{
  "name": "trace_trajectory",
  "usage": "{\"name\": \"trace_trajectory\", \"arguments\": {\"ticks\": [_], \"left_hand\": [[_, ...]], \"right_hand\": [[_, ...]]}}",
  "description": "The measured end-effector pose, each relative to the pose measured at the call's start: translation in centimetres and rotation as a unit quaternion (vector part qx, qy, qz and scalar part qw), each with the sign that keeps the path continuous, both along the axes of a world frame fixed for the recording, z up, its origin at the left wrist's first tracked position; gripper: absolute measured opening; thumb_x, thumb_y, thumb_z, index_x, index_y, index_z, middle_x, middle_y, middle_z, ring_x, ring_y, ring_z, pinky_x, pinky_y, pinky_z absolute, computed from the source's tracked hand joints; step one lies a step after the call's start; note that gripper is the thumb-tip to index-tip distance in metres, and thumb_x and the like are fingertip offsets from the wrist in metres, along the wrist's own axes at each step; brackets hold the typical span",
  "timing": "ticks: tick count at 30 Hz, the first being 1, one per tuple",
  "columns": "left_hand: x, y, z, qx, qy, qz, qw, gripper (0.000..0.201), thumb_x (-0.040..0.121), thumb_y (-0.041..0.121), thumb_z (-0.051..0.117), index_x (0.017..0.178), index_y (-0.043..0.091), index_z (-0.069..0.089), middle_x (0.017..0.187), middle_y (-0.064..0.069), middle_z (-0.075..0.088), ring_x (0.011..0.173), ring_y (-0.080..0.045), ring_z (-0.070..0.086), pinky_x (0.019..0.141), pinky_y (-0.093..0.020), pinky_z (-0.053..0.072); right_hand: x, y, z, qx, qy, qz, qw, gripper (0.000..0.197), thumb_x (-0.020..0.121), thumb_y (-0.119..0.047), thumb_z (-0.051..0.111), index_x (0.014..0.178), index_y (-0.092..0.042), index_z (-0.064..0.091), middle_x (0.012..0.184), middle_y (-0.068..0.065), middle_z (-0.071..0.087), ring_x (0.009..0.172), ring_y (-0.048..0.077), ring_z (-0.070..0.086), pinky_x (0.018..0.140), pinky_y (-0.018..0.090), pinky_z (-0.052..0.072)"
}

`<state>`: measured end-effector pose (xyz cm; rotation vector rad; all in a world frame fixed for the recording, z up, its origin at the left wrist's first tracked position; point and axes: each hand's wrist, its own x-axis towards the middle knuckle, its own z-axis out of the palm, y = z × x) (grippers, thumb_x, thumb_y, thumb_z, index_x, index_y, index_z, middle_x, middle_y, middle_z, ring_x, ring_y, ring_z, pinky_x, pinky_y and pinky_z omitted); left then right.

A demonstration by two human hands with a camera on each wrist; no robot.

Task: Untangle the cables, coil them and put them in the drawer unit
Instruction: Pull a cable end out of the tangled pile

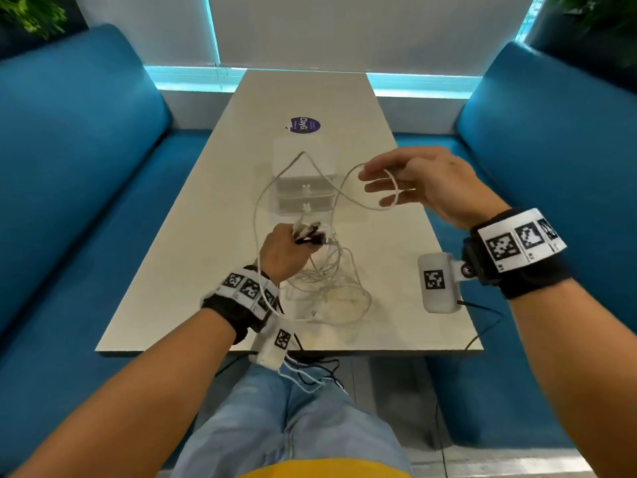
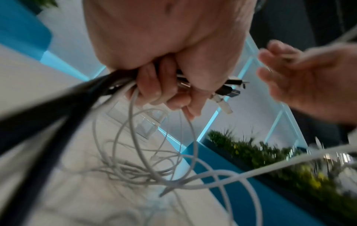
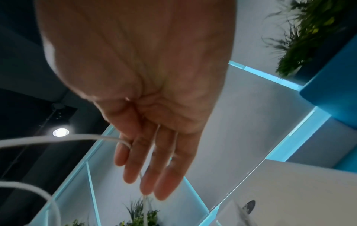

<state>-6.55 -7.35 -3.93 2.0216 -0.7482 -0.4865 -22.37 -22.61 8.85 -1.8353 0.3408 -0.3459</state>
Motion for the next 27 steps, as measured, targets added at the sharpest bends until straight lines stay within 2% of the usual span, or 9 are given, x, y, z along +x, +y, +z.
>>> {"name": "trace_trajectory", "arguments": {"ticks": [3,5,9,12,15,18,21,24,27], "left_hand": [[0.2,0.0,0.3,-0.038,0.046,0.035,0.998,0.013,0.084,0.019,0.071,0.074,0.015,0.065,0.066,-0.001,0.059,0.067,-0.022,0.058,0.059,-0.024,0.037],[0.0,0.2,0.8,-0.045,0.048,0.021,0.998,0.012,0.084,0.018,0.072,0.073,0.016,0.066,0.062,0.002,0.056,0.062,-0.015,0.052,0.057,-0.024,0.036],[-0.8,0.4,1.7,-0.028,0.060,0.021,0.998,0.014,0.086,0.021,0.070,0.074,0.017,0.064,0.045,0.009,0.047,0.041,-0.006,0.040,0.045,-0.021,0.029],[-1.4,0.5,2.6,-0.046,0.096,0.017,0.994,0.012,0.087,0.021,0.068,0.078,0.018,0.063,0.034,0.016,0.039,0.029,-0.002,0.033,0.037,-0.016,0.025],[-1.9,0.5,3.3,-0.065,0.118,0.000,0.991,0.021,0.088,0.028,0.067,0.094,0.008,0.070,0.049,0.007,0.035,0.039,-0.010,0.026,0.041,-0.020,0.020],[-3.8,0.3,4.2,-0.089,0.130,-0.087,0.984,0.025,0.096,0.033,0.056,0.087,0.015,0.070,0.052,0.009,0.035,0.046,-0.011,0.023,0.046,-0.026,0.016],[-6.7,-0.5,5.5,-0.097,0.138,-0.169,0.971,0.034,0.100,0.036,0.047,0.084,0.015,0.069,0.059,0.002,0.030,0.049,-0.011,0.021,0.046,-0.028,0.015],[-9.5,-1.8,6.5,-0.095,0.130,-0.219,0.962,0.040,0.101,0.037,0.043,0.083,0.013,0.068,0.059,0.000,0.033,0.050,-0.012,0.022,0.047,-0.028,0.016],[-11.9,-3.1,7.0,-0.102,0.141,-0.260,0.950,0.042,0.101,0.041,0.041,0.082,0.014,0.068,0.057,0.001,0.035,0.049,-0.012,0.022,0.045,-0.025,0.017]], "right_hand": [[-2.8,-0.6,-1.1,-0.017,0.028,-0.034,0.999,0.026,0.097,-0.010,0.044,0.099,-0.006,0.069,0.099,0.010,0.074,0.097,0.022,0.069,0.082,0.036,0.054],[-4.8,-1.1,-2.9,-0.065,0.076,-0.045,0.994,0.014,0.094,-0.006,0.055,0.093,-0.010,0.069,0.095,0.007,0.074,0.094,0.020,0.069,0.081,0.035,0.053],[-9.4,-2.3,-6.2,-0.093,0.141,-0.050,0.984,0.014,0.086,0.012,0.055,0.082,0.001,0.061,0.088,0.006,0.075,0.089,0.020,0.071,0.076,0.029,0.054],[-12.8,-2.9,-8.7,-0.079,0.192,-0.063,0.976,0.025,0.087,0.014,0.054,0.070,-0.005,0.053,0.087,0.010,0.075,0.091,0.022,0.071,0.083,0.033,0.053],[-15.4,-3.0,-10.9,-0.074,0.245,-0.058,0.965,0.028,0.089,0.006,0.059,0.067,-0.008,0.051,0.087,0.013,0.074,0.094,0.014,0.071,0.084,0.024,0.052],[-17.3,-2.8,-12.5,-0.056,0.269,-0.054,0.960,0.024,0.088,0.003,0.062,0.068,-0.006,0.053,0.087,0.010,0.075,0.094,0.012,0.071,0.085,0.023,0.052],[-18.9,-2.6,-13.4,-0.057,0.297,-0.054,0.952,0.021,0.087,0.001,0.064,0.070,-0.007,0.057,0.087,0.004,0.076,0.094,0.010,0.071,0.088,0.025,0.051],[-19.9,-2.1,-13.7,-0.084,0.369,-0.045,0.925,0.018,0.086,0.003,0.057,0.073,-0.009,0.059,0.083,0.001,0.076,0.076,0.009,0.069,0.078,0.028,0.052],[-21.2,-1.8,-14.3,-0.141,0.466,-0.040,0.873,0.021,0.079,-0.001,0.047,0.075,-0.014,0.063,0.074,0.007,0.073,0.057,0.015,0.057,0.066,0.032,0.050]]}}
